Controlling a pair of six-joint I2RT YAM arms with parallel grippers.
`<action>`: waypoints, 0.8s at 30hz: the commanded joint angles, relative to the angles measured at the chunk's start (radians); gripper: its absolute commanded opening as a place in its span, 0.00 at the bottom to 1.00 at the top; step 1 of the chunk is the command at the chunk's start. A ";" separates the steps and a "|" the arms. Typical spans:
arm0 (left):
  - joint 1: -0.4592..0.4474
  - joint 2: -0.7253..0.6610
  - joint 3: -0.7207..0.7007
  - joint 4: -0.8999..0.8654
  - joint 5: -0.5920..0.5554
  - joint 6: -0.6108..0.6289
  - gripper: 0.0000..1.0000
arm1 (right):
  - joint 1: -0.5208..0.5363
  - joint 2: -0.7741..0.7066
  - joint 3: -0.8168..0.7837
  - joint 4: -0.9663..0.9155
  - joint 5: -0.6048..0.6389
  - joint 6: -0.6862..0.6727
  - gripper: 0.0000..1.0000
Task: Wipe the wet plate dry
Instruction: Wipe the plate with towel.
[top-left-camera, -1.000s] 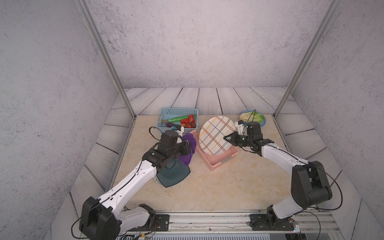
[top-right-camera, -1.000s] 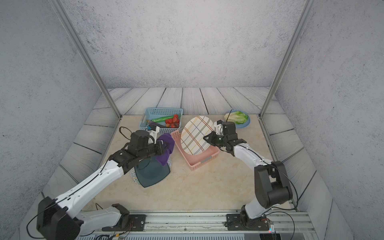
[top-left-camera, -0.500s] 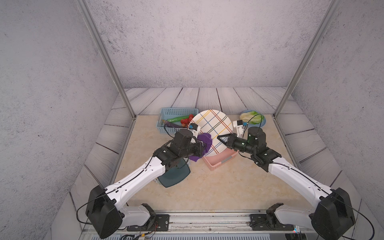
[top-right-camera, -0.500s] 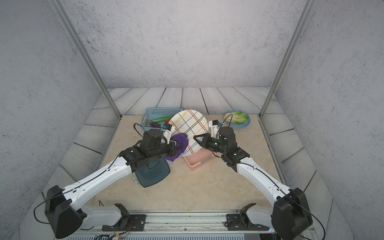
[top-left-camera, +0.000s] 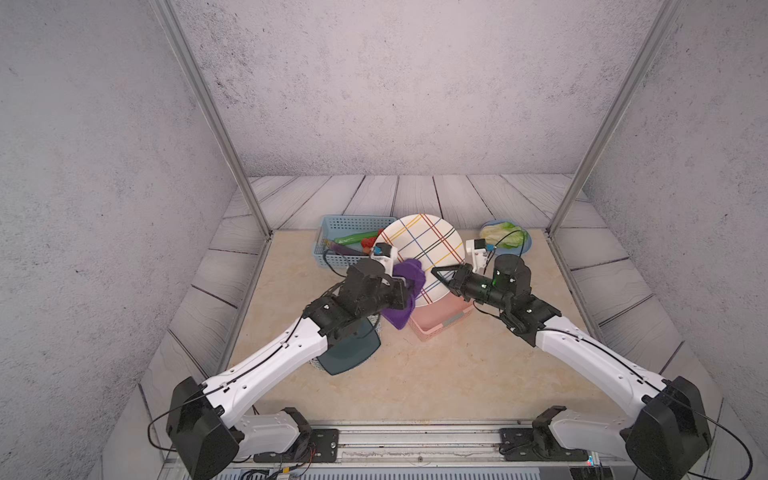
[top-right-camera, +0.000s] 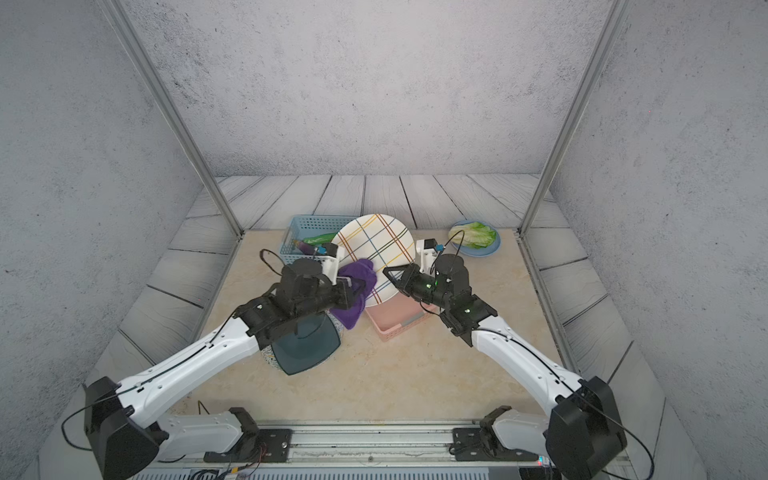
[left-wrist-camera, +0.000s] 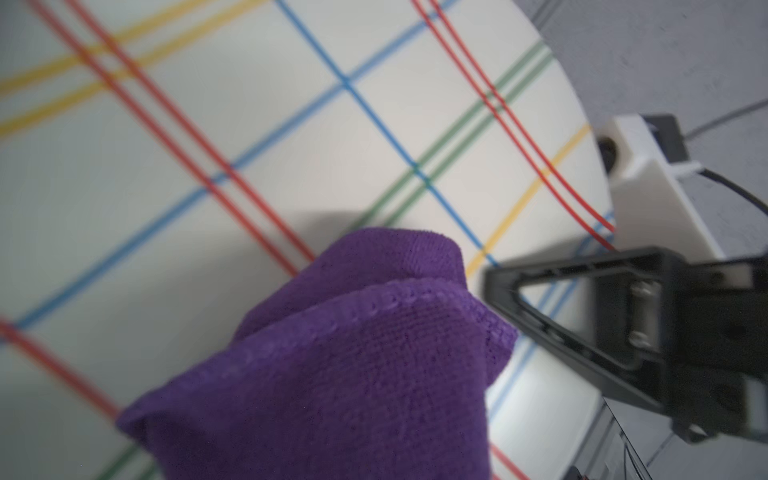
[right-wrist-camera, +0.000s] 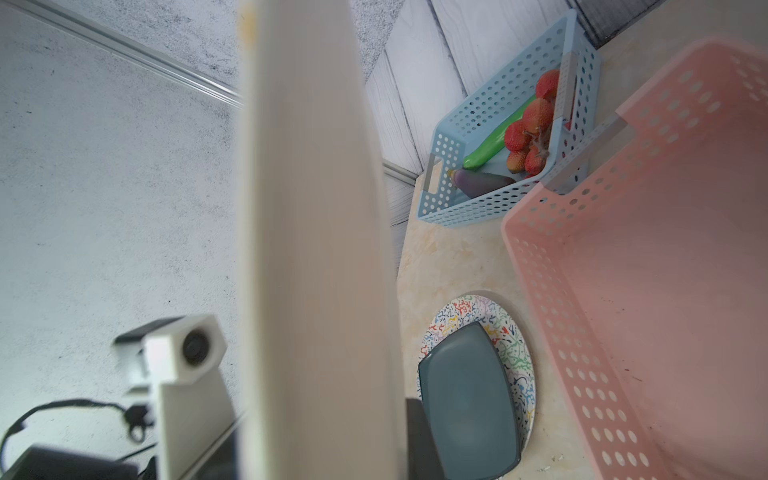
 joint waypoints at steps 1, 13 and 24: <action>0.126 0.006 -0.029 -0.186 -0.015 0.050 0.00 | 0.082 -0.128 0.022 0.253 -0.189 -0.037 0.00; -0.031 0.118 0.131 -0.243 0.225 0.327 0.00 | 0.204 -0.109 0.004 0.327 -0.166 -0.121 0.00; 0.121 -0.073 -0.045 -0.224 0.119 0.136 0.00 | 0.129 -0.108 0.120 0.189 -0.206 -0.147 0.00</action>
